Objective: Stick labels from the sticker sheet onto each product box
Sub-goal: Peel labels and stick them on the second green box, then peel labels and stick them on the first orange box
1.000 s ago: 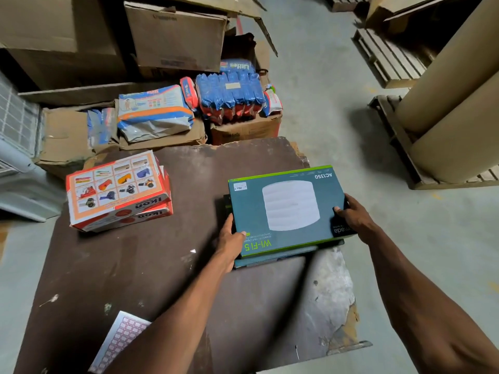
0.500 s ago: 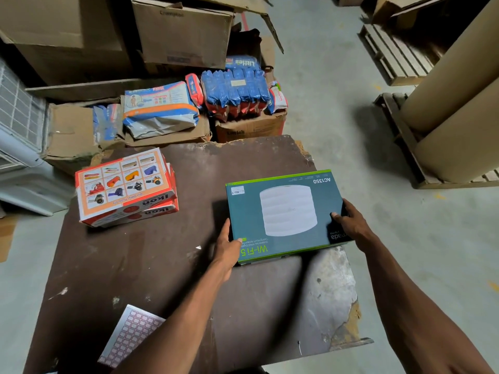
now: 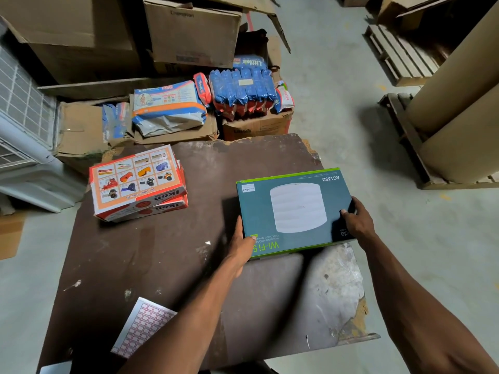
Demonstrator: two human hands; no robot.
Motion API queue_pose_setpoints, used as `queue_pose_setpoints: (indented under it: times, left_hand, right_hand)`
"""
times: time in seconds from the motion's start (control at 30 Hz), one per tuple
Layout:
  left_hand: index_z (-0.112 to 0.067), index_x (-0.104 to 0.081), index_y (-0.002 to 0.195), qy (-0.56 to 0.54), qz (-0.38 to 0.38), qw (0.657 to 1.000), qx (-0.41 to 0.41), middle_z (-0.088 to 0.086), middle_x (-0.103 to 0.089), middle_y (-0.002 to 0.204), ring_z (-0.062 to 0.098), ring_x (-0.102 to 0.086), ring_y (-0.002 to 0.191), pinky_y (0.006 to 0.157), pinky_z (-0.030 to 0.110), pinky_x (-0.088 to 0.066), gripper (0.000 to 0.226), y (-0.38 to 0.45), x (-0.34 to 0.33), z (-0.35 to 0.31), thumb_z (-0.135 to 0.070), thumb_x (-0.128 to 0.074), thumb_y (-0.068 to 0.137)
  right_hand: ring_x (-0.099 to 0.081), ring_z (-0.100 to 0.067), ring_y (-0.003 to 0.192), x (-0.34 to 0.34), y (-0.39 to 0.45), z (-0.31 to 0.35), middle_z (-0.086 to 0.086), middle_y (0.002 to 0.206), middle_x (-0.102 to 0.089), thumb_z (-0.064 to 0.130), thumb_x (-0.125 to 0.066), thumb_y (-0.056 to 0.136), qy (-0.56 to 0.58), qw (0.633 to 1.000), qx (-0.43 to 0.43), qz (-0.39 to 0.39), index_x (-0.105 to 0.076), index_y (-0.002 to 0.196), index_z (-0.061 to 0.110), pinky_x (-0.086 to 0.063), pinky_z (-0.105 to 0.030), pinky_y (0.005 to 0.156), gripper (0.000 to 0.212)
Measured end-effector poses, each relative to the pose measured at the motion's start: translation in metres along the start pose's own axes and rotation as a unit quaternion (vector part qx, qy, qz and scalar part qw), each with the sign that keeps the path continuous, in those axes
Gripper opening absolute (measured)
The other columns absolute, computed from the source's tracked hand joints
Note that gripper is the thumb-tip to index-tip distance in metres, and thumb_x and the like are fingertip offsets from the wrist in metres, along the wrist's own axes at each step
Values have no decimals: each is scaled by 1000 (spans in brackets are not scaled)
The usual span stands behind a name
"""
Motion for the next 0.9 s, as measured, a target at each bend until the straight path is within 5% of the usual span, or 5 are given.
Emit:
queue_pose_setpoints:
  times: [0.23, 0.43, 0.67, 0.8, 0.9]
  left_hand:
    - [-29, 6, 162, 36, 24, 999, 7, -5, -35, 161, 18, -41, 143, 120, 40, -33, 99, -12, -1, -6, -34, -64, 92]
    - [-24, -35, 152, 55, -97, 989, -94, 3, -41, 153, 20, -42, 141, 118, 40, -35, 70, -42, 55, -31, -37, -67, 92]
    - [-17, -66, 124, 23, -124, 980, -151, 2, -70, 114, 8, -63, 96, 87, 16, -48, 25, -104, 149, -10, -14, -59, 101]
    - [-17, -67, 120, 5, -180, 976, -126, -3, -69, 104, 6, -62, 89, 82, 18, -48, 22, -139, 223, 42, -13, -61, 100]
    - [-23, -68, 113, 3, -213, 973, -92, 4, -72, 106, 7, -59, 79, 73, 21, -46, 24, -158, 272, 90, -6, -56, 100]
  right_hand:
    - [-57, -43, 123, 1, -18, 11, -14, 139, -60, 31, -65, 94, -98, 993, 0, -61, -50, 141, 20, -45, -54, 104, 50]
    - [-51, -42, 127, -22, -91, 56, -22, 134, -61, 34, -62, 92, -92, 977, 127, -142, -59, 138, 5, -40, -50, 107, 54]
    - [-58, -21, 116, -145, -205, 95, -6, 124, -65, 9, -69, 92, 63, 979, 193, 24, -68, 124, 12, -42, -24, 99, 32]
    - [-66, -19, 110, -236, -262, 90, 0, 119, -71, 18, -70, 90, 67, 968, 182, 157, -69, 120, 20, -53, -41, 103, 31]
    - [-67, -22, 101, -287, -306, 87, -2, 115, -71, 14, -68, 92, 54, 958, 174, 223, -70, 120, 16, -57, -37, 92, 29]
Point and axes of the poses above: each hand's wrist, its own y-axis towards the middle knuckle, its own x-axis out of the back of the hand, z = x × y, the point moved 10 cm from there along y, towards the middle knuckle
